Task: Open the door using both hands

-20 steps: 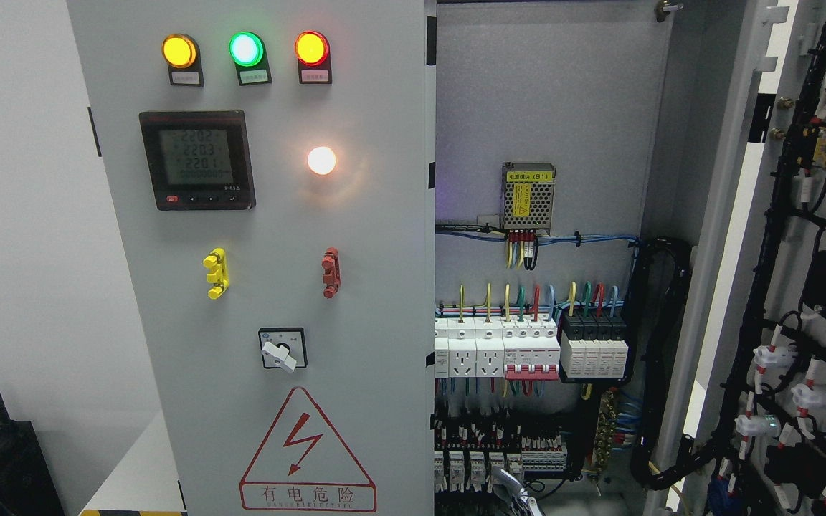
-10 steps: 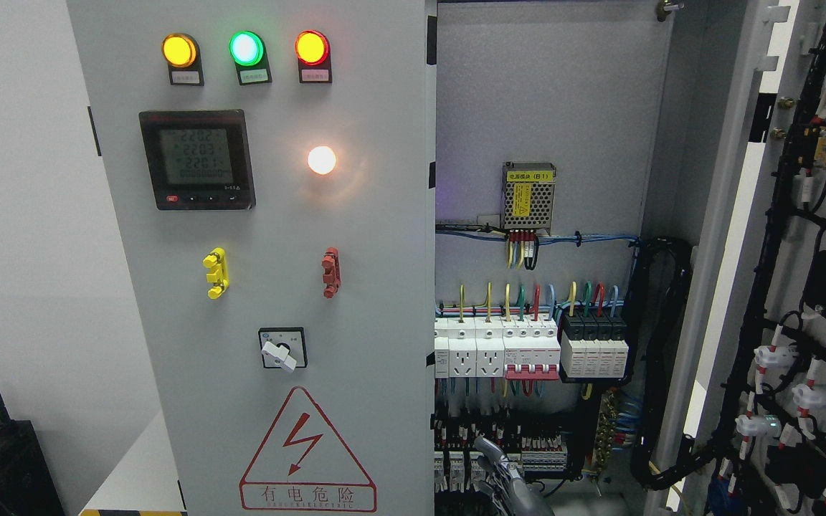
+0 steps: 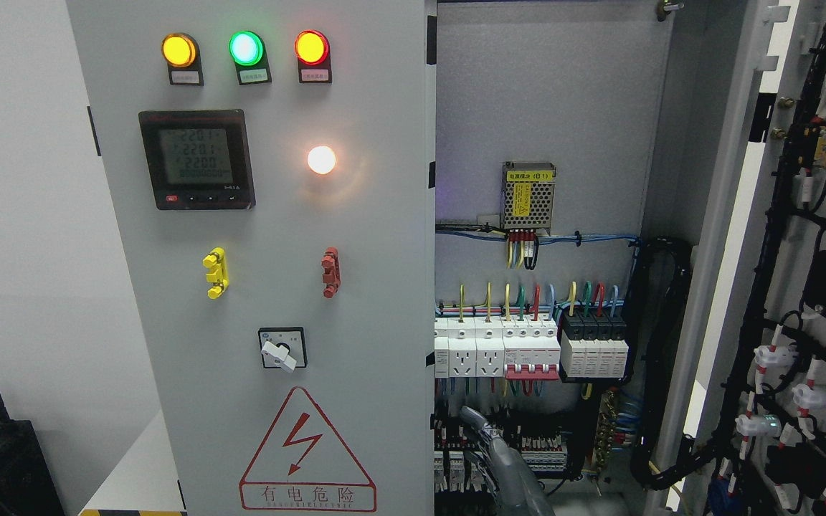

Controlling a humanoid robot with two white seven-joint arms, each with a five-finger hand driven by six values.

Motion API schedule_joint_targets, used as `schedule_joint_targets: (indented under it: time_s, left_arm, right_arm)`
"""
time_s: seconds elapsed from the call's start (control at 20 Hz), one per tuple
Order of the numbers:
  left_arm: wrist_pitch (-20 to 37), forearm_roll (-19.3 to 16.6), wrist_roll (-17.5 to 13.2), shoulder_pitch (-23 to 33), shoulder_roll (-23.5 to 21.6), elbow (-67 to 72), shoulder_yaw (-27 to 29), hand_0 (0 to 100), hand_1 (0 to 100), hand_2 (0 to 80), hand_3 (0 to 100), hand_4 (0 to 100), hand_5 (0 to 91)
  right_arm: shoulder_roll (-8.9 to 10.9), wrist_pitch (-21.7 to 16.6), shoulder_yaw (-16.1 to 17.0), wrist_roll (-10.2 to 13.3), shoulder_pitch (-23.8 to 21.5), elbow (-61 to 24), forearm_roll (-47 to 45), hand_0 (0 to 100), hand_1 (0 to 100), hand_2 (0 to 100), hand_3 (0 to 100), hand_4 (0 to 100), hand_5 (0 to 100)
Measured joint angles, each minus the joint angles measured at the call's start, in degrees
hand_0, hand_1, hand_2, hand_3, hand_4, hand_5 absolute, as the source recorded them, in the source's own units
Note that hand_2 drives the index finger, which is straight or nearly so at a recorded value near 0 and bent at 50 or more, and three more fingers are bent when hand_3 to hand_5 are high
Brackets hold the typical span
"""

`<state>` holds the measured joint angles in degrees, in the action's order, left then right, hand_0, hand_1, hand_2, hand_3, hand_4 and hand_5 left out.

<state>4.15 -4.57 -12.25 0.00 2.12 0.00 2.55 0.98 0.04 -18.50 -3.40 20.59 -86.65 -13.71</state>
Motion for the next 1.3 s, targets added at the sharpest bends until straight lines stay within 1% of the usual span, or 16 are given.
schedule_joint_targets:
  time_s: [0.25,0.5,1.3]
  left_arm:
    - [0.0,0.0,0.0,0.0,0.0,0.0,0.0,0,0,0.0,0,4,0.0]
    - [0.0,0.0,0.0,0.0,0.0,0.0,0.0,0,0,0.0,0,4,0.0]
    - [0.0,0.0,0.0,0.0,0.0,0.0,0.0,0,0,0.0,0,4,0.0]
  right_arm:
    - [-0.38,1.5,0.0,-0.1,2.0,2.7,-1.0,0,0,0,0,0,0]
    - [-0.60,1.8,0.0,-0.1,3.7,4.6,-1.8,0,0,0,0,0,0]
    - [-0.89,1.9,-0.1,-0.6,5.8,7.0,-4.3,0,0,0,0,0,0]
